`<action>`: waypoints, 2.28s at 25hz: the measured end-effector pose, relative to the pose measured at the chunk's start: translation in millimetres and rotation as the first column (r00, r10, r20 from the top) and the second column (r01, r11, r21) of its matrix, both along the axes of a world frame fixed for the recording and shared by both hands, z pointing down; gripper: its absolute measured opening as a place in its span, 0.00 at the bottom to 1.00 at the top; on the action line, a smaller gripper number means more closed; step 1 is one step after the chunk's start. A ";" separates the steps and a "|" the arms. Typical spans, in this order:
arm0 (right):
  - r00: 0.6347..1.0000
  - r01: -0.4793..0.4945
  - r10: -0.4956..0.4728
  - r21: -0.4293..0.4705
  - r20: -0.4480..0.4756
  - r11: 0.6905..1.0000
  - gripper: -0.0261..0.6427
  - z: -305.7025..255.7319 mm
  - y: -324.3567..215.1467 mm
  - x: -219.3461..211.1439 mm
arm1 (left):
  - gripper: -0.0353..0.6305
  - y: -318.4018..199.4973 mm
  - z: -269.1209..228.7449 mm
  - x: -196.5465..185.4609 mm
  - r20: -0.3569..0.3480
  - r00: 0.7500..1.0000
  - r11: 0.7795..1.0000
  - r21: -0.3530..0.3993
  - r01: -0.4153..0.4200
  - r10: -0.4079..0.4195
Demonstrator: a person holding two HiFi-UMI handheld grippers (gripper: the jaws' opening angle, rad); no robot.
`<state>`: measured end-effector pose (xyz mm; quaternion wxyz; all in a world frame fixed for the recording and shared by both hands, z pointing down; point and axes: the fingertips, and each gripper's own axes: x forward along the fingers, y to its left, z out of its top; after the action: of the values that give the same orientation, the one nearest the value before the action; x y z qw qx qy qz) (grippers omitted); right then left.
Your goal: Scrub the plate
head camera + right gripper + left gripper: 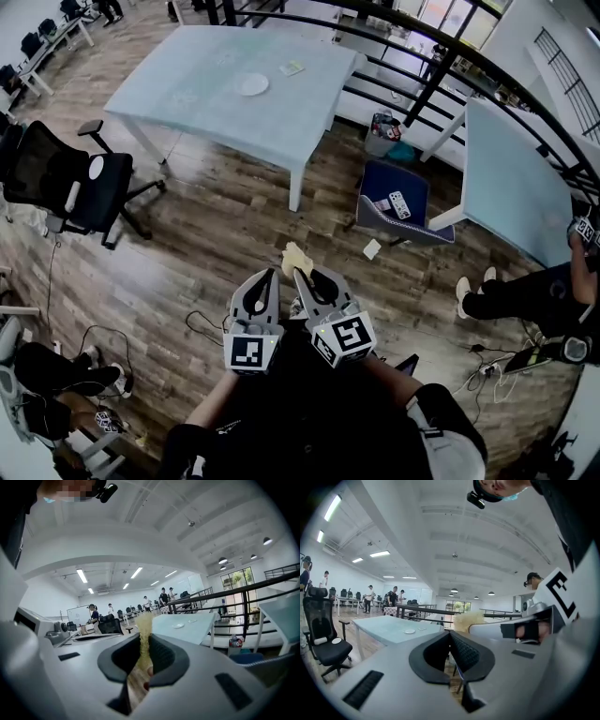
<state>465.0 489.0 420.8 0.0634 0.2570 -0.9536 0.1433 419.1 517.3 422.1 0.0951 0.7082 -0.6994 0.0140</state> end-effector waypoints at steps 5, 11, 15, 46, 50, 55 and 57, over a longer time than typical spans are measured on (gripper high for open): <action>1.000 0.024 -0.024 -0.006 0.008 1.000 0.12 0.9 6.7 -4.0 | 0.07 6.4 5.0 -0.6 -0.020 1.000 1.000 -0.018 0.009 -0.009; 0.998 0.052 -0.053 -0.016 -0.018 0.998 0.12 9.2 12.8 -25.4 | 0.07 12.9 11.9 -24.7 -0.048 0.998 0.999 -0.013 0.040 -0.041; 0.999 0.032 -0.033 -0.016 -0.030 0.999 0.12 10.6 -1.4 -36.6 | 0.07 -3.3 7.1 -36.1 -0.015 1.000 1.000 0.003 0.016 -0.016; 0.981 -0.187 0.185 -0.044 -0.056 0.981 0.12 3.7 -107.4 -241.5 | 0.07 -118.2 -7.0 -245.9 -0.023 0.982 0.982 0.010 -0.189 0.189; 0.984 -0.173 0.171 -0.038 -0.056 0.984 0.12 6.2 -107.8 -276.3 | 0.07 -119.2 -5.0 -279.5 -0.029 0.982 0.983 0.018 -0.184 0.184; 0.987 -0.155 0.153 -0.042 -0.055 0.987 0.12 7.4 -105.7 -308.4 | 0.07 -113.4 -2.6 -313.3 -0.043 0.986 0.987 0.024 -0.158 0.159; 0.988 -0.143 0.140 -0.040 -0.064 0.989 0.12 8.6 -105.2 -317.9 | 0.07 -112.9 -1.0 -324.0 -0.057 0.988 0.990 0.024 -0.140 0.142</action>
<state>147.1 383.8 429.4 0.0879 0.3268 -0.9271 0.1608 95.1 404.4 421.2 0.1074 0.7569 -0.6446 -0.0069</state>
